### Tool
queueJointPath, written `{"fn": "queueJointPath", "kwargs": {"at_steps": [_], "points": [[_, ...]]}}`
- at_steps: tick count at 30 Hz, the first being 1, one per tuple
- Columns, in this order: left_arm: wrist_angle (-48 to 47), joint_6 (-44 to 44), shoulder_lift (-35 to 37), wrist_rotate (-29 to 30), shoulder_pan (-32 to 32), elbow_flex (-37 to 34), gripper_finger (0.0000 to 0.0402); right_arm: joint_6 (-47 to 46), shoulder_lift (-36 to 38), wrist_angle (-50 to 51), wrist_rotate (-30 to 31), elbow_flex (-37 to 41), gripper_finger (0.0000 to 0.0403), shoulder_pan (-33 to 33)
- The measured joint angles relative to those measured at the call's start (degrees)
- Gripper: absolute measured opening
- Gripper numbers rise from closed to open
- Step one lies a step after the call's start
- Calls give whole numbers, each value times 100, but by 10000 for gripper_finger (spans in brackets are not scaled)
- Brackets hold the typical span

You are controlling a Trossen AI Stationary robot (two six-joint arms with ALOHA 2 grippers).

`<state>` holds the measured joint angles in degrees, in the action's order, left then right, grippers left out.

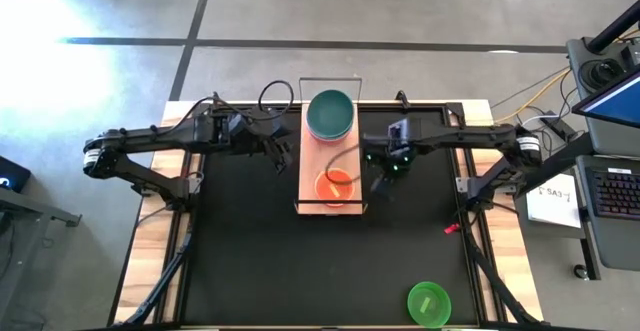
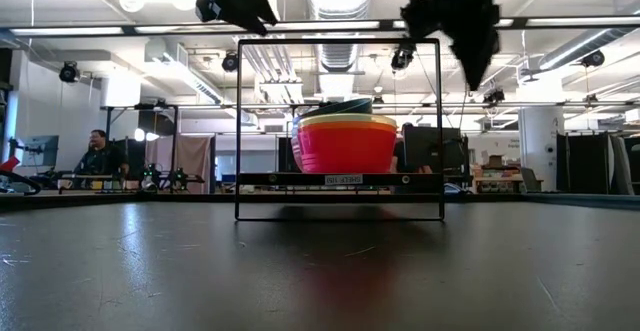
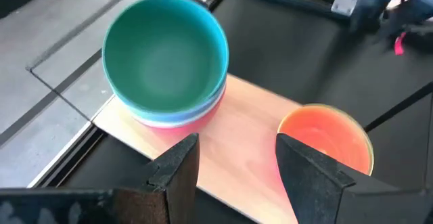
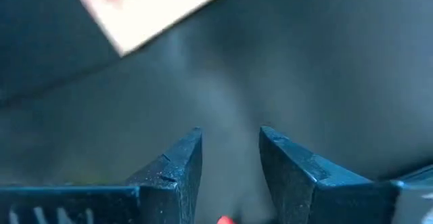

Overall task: Place and stack bowls onto a shelf
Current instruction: Stack the small green bowl on top of the small yellow bowl on the shelf

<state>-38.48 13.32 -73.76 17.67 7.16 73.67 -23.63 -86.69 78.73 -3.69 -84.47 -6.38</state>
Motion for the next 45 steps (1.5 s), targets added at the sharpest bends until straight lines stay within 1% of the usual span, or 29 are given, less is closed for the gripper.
{"fn": "queueJointPath", "kwargs": {"at_steps": [5,10,13,18,23,27,31,34,40,45], "points": [[-105,76,2,0,-2,-138,178,-537,294,-19,-423,504,139,632],[-106,307,50,1,-41,-368,178,-1263,531,-132,-430,990,133,1588],[-109,552,52,1,-155,-429,178,-1869,608,-279,-428,1203,127,2252],[100,761,61,7,-622,-429,178,-2814,602,-741,-392,1404,121,3356],[327,853,68,397,-1169,-429,178,-3462,524,-1410,37,1571,123,4318],[402,892,81,632,-1497,-429,178,-3831,524,-1909,109,1709,121,4909],[482,903,81,947,-1752,-429,178,-4072,524,-2479,226,1959,116,5323],[602,754,81,1127,-1856,-429,178,-4229,520,-2942,226,2239,117,5497],[694,651,81,1172,-1873,-429,178,-4238,519,-3307,232,2682,119,5577],[691,649,81,1174,-1873,-429,178,-4001,515,-3549,213,2833,109,5583]]}}
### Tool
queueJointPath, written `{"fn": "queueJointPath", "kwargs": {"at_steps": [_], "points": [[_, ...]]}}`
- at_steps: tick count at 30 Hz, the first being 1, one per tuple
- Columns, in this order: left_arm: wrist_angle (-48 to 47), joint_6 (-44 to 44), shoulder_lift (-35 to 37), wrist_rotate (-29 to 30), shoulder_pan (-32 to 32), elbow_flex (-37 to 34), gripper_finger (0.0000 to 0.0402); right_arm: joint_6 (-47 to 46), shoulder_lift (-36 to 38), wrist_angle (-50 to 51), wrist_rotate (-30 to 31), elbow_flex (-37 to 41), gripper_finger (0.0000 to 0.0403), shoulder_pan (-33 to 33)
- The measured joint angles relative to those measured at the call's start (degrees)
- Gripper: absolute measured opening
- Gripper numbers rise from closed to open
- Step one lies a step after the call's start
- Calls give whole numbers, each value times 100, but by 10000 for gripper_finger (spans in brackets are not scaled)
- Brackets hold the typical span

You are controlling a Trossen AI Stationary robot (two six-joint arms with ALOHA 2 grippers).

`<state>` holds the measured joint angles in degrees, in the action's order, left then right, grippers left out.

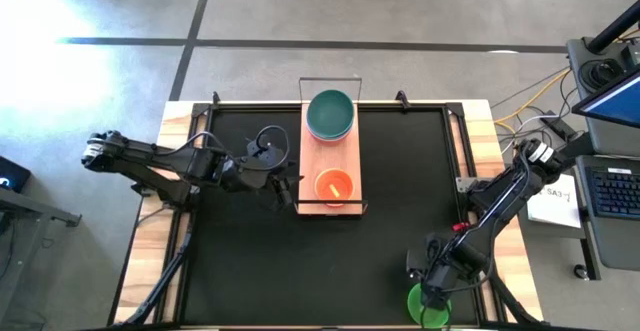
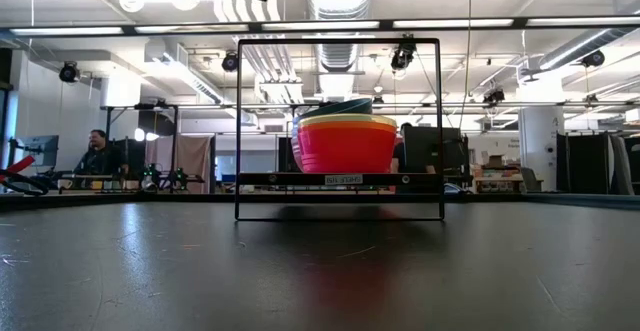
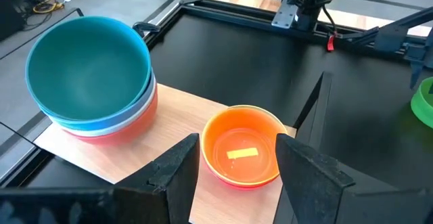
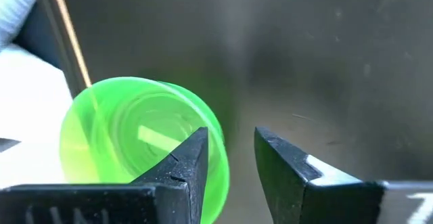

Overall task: Place and stack bowls onto a shelf
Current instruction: Stack the small green bowl on top of the small yellow bowl on the shelf

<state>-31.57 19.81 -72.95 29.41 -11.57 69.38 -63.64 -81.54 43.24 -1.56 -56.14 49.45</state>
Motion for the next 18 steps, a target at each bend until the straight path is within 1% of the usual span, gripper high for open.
{"fn": "queueJointPath", "kwargs": {"at_steps": [8,12,18], "points": [[-3,-1,0,2,0,0,178,198,-48,-239,11,11,103,189],[-14,0,0,2,0,0,178,320,-210,-238,8,35,102,362],[-9,8,0,4,4,0,178,615,-554,-252,23,35,102,394]]}}
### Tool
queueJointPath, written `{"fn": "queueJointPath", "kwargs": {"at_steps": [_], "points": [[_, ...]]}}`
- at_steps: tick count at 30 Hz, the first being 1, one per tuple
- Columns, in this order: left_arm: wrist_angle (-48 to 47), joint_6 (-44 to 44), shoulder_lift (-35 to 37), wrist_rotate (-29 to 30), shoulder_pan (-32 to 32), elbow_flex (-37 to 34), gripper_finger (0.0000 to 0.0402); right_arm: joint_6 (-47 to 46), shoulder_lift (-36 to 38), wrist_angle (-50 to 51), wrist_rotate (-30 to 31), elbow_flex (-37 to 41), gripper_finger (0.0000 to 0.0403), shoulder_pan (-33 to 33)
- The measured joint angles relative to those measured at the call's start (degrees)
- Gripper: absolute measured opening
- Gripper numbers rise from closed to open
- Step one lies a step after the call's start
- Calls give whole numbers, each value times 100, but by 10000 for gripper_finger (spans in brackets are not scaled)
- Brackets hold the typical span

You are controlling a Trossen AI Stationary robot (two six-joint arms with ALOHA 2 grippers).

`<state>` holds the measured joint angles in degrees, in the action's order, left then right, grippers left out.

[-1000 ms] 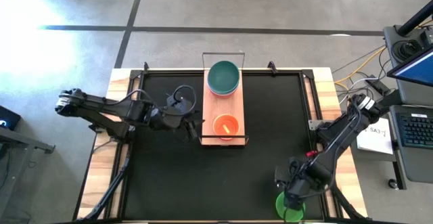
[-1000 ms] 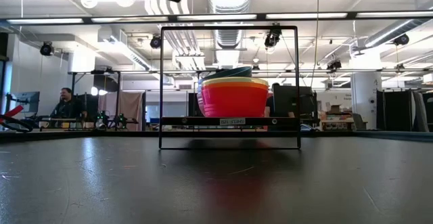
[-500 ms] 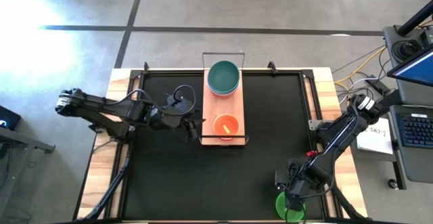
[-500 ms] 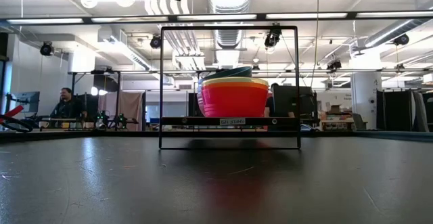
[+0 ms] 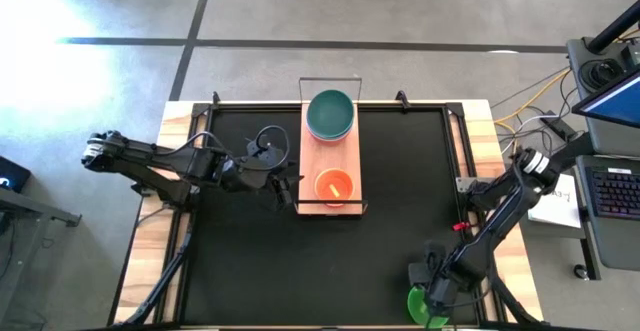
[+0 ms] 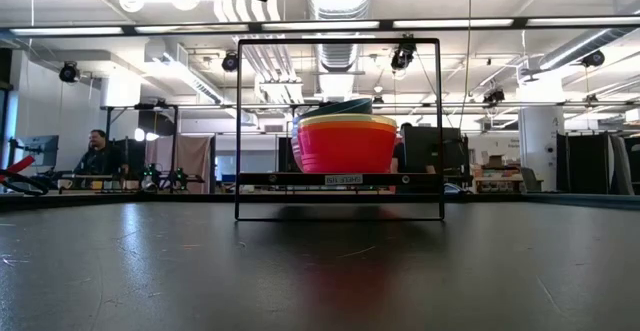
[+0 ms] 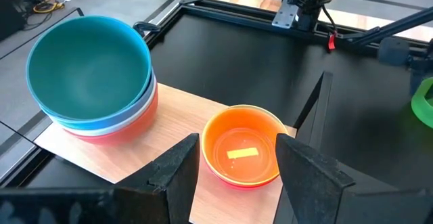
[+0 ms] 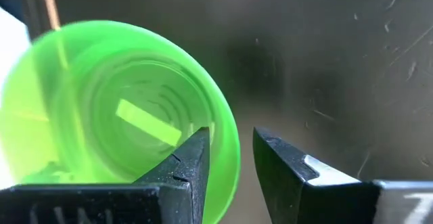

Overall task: Place and stack bowls onto a shelf
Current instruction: Stack the small green bowl on top of the small yellow bowl on the shelf

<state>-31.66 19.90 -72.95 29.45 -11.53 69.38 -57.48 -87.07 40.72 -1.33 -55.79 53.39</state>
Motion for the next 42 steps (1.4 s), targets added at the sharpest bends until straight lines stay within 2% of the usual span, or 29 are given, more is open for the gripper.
{"fn": "queueJointPath", "kwargs": {"at_steps": [7,14,26,35,42], "points": [[15,9,0,0,0,0,178,28,-413,-80,-266,-28,88,-2],[45,9,0,0,-2,0,178,-37,-396,-75,-515,-103,16,-13],[76,9,0,0,-2,0,178,-709,-81,-73,-455,-111,8,-133],[81,-95,0,-2,-2,0,178,-313,622,-75,-19,-111,8,-637],[81,-239,0,0,-2,0,178,649,1609,-406,1255,-111,8,-1475]]}}
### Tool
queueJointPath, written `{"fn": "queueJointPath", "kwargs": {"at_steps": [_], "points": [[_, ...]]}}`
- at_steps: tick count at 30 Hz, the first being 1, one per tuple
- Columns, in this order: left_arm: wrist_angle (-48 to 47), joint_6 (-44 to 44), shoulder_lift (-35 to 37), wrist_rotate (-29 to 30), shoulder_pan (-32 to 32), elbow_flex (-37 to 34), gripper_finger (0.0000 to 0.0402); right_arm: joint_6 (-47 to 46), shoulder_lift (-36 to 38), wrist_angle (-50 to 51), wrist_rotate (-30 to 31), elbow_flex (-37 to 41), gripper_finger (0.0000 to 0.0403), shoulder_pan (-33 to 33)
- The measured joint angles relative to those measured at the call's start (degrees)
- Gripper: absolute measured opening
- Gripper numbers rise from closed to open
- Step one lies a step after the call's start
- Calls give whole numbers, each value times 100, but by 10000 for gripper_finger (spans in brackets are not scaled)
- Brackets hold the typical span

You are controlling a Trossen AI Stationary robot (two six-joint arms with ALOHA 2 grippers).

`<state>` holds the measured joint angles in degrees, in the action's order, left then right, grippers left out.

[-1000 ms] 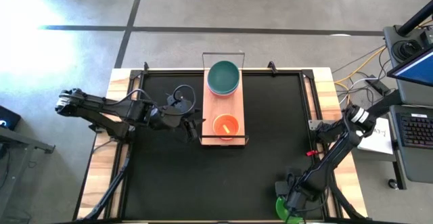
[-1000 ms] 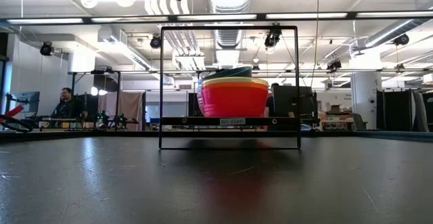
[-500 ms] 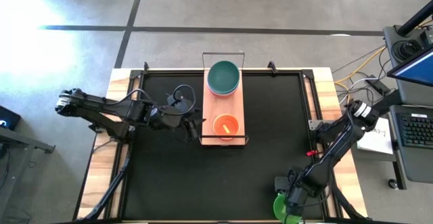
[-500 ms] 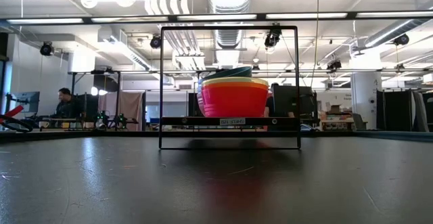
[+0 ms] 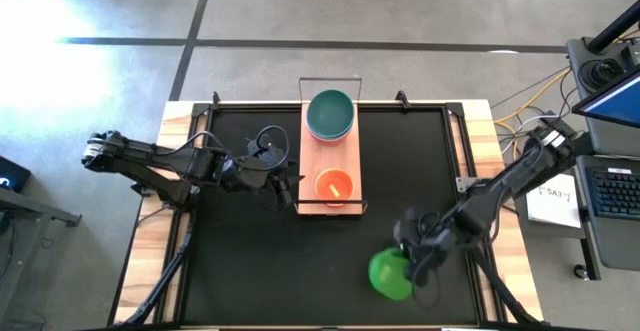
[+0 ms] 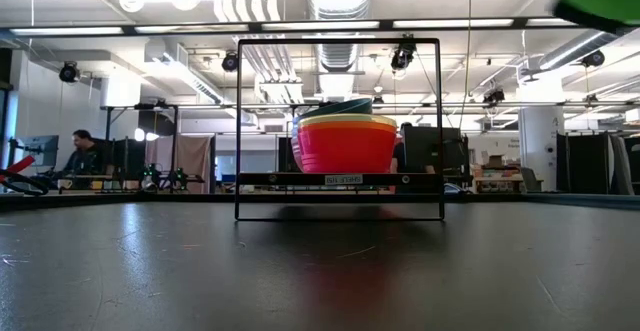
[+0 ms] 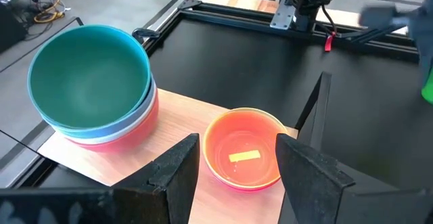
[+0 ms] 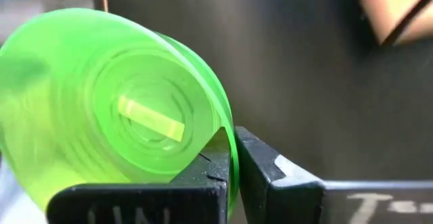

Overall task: Place and stack bowls onto a shelf
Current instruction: Stack the small green bowl on top of the small yellow bowl on the shelf

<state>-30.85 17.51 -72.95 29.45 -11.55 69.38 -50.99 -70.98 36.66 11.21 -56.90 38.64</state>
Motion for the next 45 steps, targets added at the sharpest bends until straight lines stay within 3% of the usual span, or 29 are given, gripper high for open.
{"fn": "queueJointPath", "kwargs": {"at_steps": [4,9,17,23,27,33,39,45], "points": [[-1,-53,0,0,0,0,178,780,452,-730,660,0,8,-575],[-2,-200,0,0,1,0,178,1322,677,-1561,733,0,8,-1369],[266,-507,0,23,0,0,178,1472,682,-1842,1047,0,8,-2703],[1050,-1336,0,769,2,0,178,1975,676,-1959,2004,0,8,-3467],[1716,-2095,-82,1431,4,0,178,2585,673,-2386,2669,2,8,-3750],[3181,-3804,-396,2048,76,0,178,4332,654,-4109,3369,2,8,-3974],[5226,-5794,-810,2114,247,0,178,5579,586,-5621,3527,0,8,-4057],[6720,-6465,-1196,1995,468,0,178,6238,429,-6272,3828,2,8,-4197]]}}
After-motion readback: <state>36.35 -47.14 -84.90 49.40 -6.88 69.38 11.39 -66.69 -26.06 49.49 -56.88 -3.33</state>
